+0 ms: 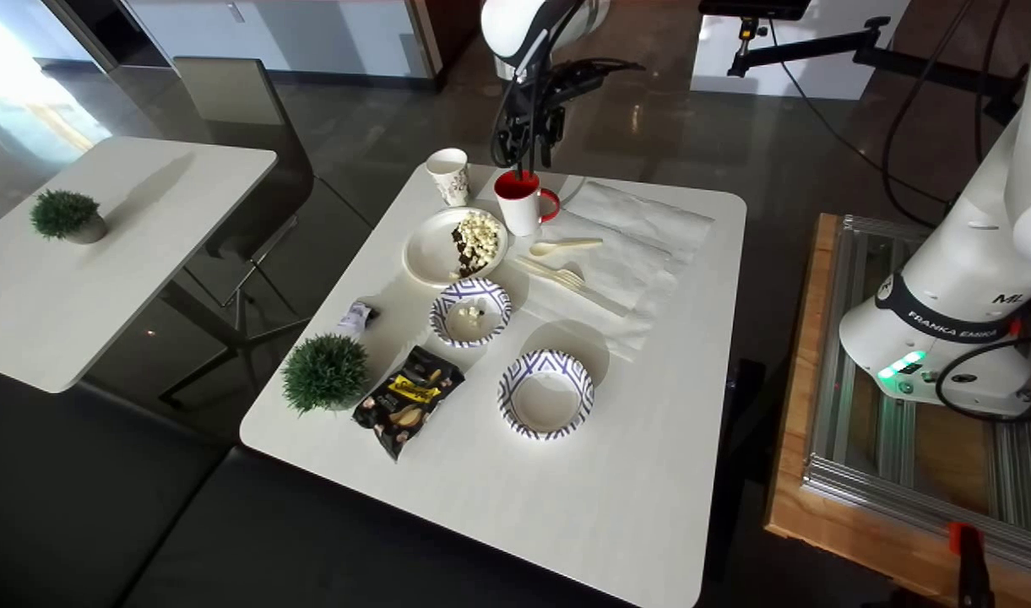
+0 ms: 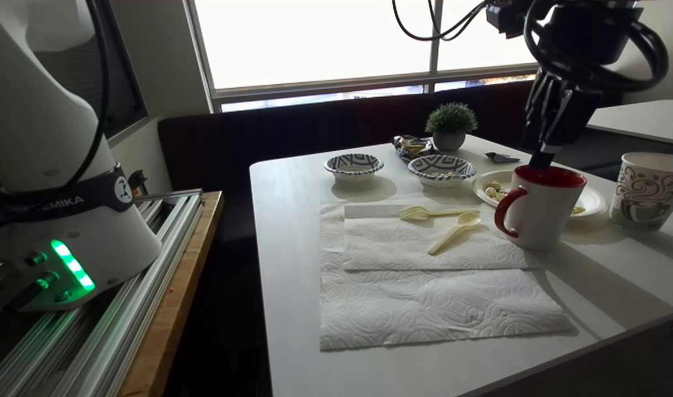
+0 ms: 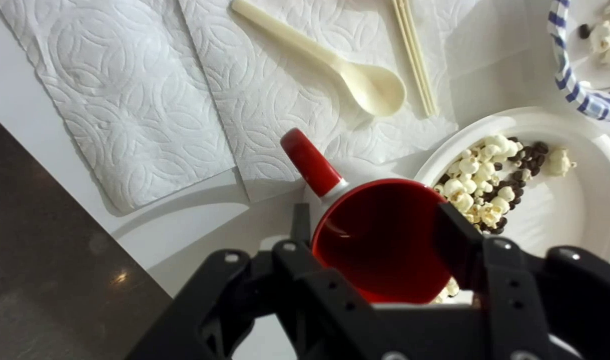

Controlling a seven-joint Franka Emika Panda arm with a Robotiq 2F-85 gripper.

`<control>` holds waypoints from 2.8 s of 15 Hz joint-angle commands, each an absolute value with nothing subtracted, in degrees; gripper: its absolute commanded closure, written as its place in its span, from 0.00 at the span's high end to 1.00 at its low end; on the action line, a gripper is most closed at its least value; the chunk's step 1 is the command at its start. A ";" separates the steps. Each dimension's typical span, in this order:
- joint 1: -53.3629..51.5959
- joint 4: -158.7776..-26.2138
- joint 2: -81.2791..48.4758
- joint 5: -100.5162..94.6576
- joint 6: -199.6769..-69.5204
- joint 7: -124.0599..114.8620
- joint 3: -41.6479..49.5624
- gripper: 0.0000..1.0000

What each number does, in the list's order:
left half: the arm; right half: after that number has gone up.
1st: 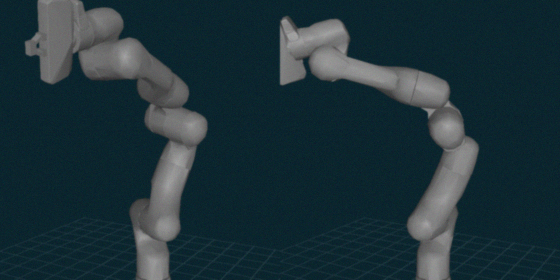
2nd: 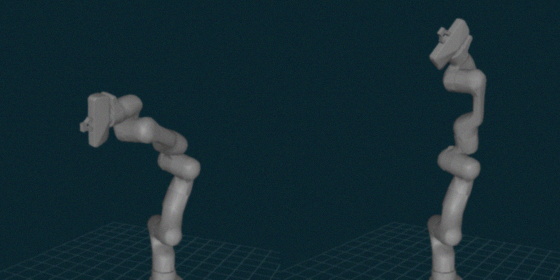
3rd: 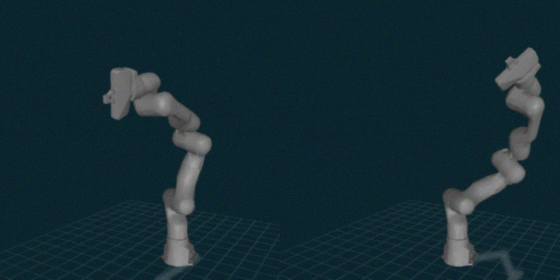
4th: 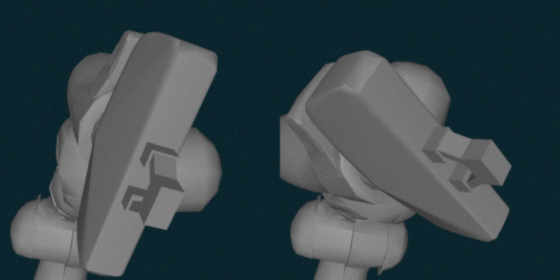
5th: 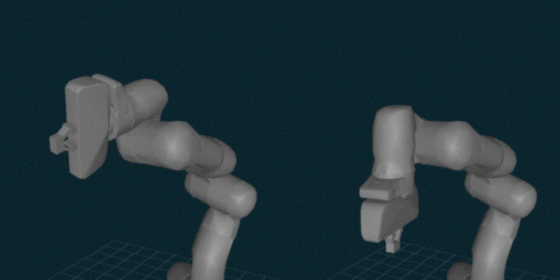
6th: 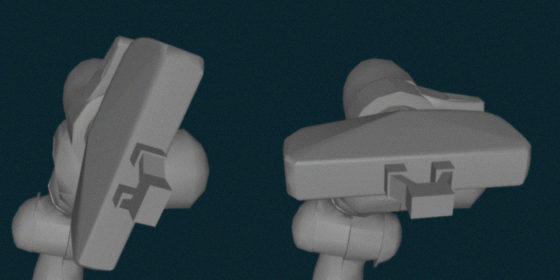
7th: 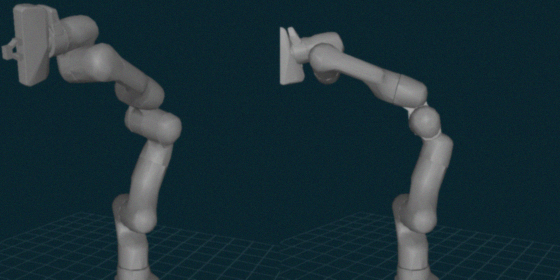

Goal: Move the mug to the left.

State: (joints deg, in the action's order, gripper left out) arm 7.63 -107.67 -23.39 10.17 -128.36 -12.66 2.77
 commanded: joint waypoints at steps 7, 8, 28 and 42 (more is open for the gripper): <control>6.04 -104.48 -28.45 10.15 -133.52 -17.78 5.35 0.57; 5.91 -104.47 -28.73 10.08 -133.86 -18.07 5.46 0.57; 7.02 -117.02 -17.27 10.31 -143.96 -11.16 6.71 0.02; 1.55 -139.75 13.80 13.37 -138.05 25.84 2.03 0.02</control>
State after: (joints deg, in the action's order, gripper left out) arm 4.46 -134.84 5.62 11.51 -141.10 19.59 1.93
